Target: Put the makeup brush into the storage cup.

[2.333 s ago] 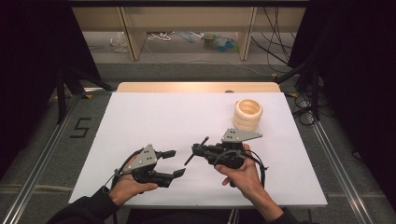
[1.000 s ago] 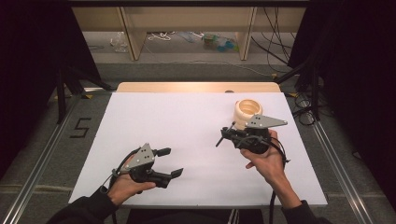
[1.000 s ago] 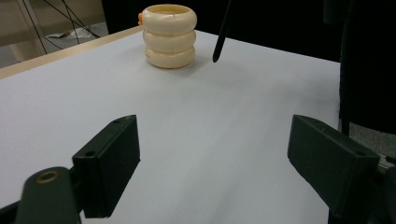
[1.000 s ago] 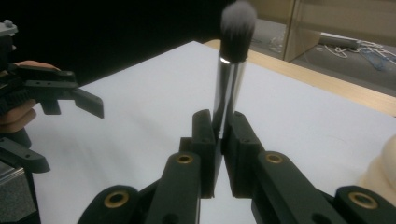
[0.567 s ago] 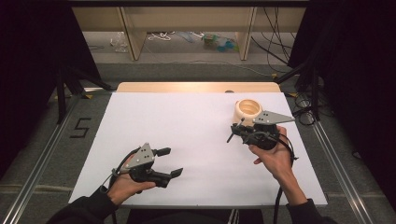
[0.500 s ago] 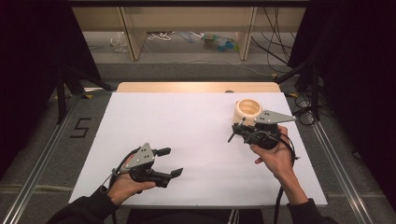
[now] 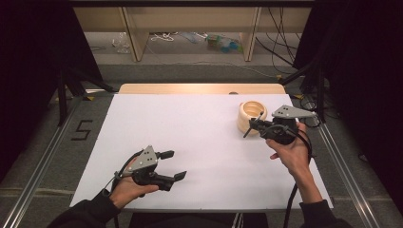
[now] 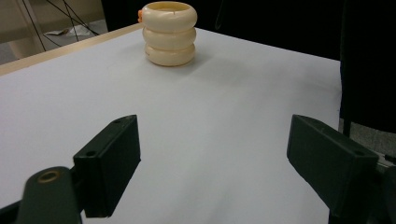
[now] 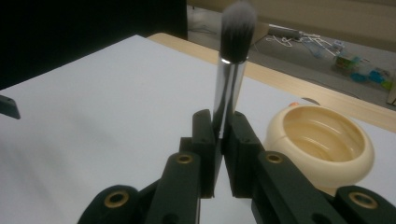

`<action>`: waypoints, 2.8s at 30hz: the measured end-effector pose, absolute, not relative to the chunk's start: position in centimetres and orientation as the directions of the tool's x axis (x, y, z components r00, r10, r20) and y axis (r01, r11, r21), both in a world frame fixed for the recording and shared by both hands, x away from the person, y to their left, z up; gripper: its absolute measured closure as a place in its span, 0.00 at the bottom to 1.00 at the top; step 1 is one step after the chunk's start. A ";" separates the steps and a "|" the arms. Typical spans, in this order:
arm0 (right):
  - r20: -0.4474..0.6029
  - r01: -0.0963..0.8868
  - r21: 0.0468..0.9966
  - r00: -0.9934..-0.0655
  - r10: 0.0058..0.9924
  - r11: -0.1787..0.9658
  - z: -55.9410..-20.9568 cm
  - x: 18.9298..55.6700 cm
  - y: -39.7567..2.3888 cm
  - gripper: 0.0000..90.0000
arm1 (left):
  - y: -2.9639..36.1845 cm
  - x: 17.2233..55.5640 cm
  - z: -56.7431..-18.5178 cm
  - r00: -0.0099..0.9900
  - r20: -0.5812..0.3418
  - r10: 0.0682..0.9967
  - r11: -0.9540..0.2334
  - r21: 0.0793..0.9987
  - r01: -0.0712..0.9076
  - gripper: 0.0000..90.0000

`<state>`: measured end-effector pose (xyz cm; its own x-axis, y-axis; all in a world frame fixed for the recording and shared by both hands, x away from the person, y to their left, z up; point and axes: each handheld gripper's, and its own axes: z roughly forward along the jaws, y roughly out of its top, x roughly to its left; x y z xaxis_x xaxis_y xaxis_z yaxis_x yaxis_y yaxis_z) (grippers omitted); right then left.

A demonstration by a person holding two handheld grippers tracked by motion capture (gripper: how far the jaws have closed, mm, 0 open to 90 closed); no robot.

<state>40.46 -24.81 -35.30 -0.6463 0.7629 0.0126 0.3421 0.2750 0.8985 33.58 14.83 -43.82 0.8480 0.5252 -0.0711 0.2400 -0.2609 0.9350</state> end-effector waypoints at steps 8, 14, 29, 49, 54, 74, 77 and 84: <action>0.021 0.361 0.895 -0.618 0.786 0.261 -34.8 41.6 -25.7 0.93 | 14.8 33.7 -43.8 0.852 -0.064 0.519 -0.266 0.936 0.232 0.19; 0.011 0.365 0.892 -0.604 0.797 0.265 -34.2 42.3 -25.9 0.93 | 14.8 33.7 -43.9 0.851 -0.069 0.520 -0.264 0.935 0.237 0.19; 0.036 0.385 0.893 -0.577 0.816 0.233 -33.2 44.2 -26.7 0.93 | 14.8 33.6 -43.9 0.846 -0.080 0.527 -0.257 0.934 0.248 0.19; 0.049 0.388 0.902 -0.530 0.847 0.191 -32.8 47.2 -28.0 0.93 | 14.7 33.6 -44.0 0.843 -0.091 0.530 -0.250 0.933 0.258 0.19; 0.037 0.381 0.904 -0.520 0.853 0.193 -33.0 48.0 -28.2 0.93 | 14.8 33.6 -43.9 0.849 -0.079 0.523 -0.257 0.935 0.245 0.19; 0.042 0.417 0.888 -0.493 0.869 0.193 -34.5 50.3 -28.1 0.93 | 14.8 33.7 -43.8 0.854 -0.069 0.515 -0.261 0.937 0.234 0.19; 0.047 0.423 0.886 -0.494 0.868 0.193 -34.8 50.6 -27.8 0.93 | 14.8 33.7 -43.8 0.854 -0.069 0.515 -0.261 0.937 0.233 0.19; 0.046 0.443 0.873 -0.492 0.870 0.205 -35.5 51.1 -27.6 0.93 | 14.8 33.6 -43.8 0.850 -0.080 0.521 -0.254 0.936 0.244 0.19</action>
<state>51.10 -27.61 -35.47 -0.4916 0.8696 0.0457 0.4432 0.2047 0.8727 33.60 14.82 -43.81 0.8498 0.5211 -0.0800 0.2437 -0.2536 0.9361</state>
